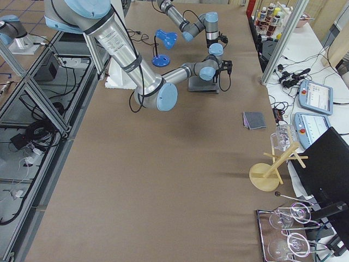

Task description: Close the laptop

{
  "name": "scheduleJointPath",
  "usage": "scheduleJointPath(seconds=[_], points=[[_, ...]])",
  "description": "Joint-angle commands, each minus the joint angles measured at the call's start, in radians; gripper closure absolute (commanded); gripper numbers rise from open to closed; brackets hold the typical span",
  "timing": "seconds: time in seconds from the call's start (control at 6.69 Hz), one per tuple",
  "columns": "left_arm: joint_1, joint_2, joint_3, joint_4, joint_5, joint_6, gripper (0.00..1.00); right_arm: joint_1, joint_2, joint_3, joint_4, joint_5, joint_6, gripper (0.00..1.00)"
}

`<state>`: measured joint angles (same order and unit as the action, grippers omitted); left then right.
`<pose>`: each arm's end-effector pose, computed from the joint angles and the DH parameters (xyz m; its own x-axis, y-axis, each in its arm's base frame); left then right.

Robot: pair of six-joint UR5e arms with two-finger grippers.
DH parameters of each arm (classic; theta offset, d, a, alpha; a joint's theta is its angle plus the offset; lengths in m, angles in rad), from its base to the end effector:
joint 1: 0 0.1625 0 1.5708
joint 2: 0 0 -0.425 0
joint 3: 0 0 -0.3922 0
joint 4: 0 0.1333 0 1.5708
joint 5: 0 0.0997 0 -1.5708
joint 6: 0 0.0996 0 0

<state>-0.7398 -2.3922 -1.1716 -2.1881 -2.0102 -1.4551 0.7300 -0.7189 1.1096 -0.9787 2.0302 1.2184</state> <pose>0.5275 -0.6045 0.2510 0.4109 -0.2336 -0.8813 0.2937 0.9490 -0.1146 -0.5457 -0.6080 0.2596 0.4994 0.0317 0.8658 -0.1603 0.9855 0.0563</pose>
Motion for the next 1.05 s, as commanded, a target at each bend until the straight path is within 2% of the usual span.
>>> scheduleJointPath(seconds=[0.0, 0.3, 0.6, 0.75, 0.9], points=[[0.026, -0.001, 0.075, -0.061, 0.106, 0.009, 1.00, -0.006, 0.001, -0.007, 0.002, -0.010, -0.002, 1.00], [0.040, -0.001, 0.079, -0.062, 0.137, 0.007, 1.00, -0.006, 0.004, -0.010, 0.003, -0.008, 0.000, 1.00], [0.027, -0.004, 0.069, -0.064, 0.102, 0.002, 1.00, 0.017, 0.019, -0.008, 0.002, 0.002, 0.012, 1.00], [-0.013, -0.005, 0.049, -0.061, 0.025, -0.005, 1.00, 0.041, 0.025, -0.005, -0.002, 0.024, 0.015, 0.84], [-0.047, -0.004, 0.011, -0.053, -0.032, -0.068, 0.92, 0.078, 0.024, 0.015, -0.009, 0.074, 0.003, 0.01]])
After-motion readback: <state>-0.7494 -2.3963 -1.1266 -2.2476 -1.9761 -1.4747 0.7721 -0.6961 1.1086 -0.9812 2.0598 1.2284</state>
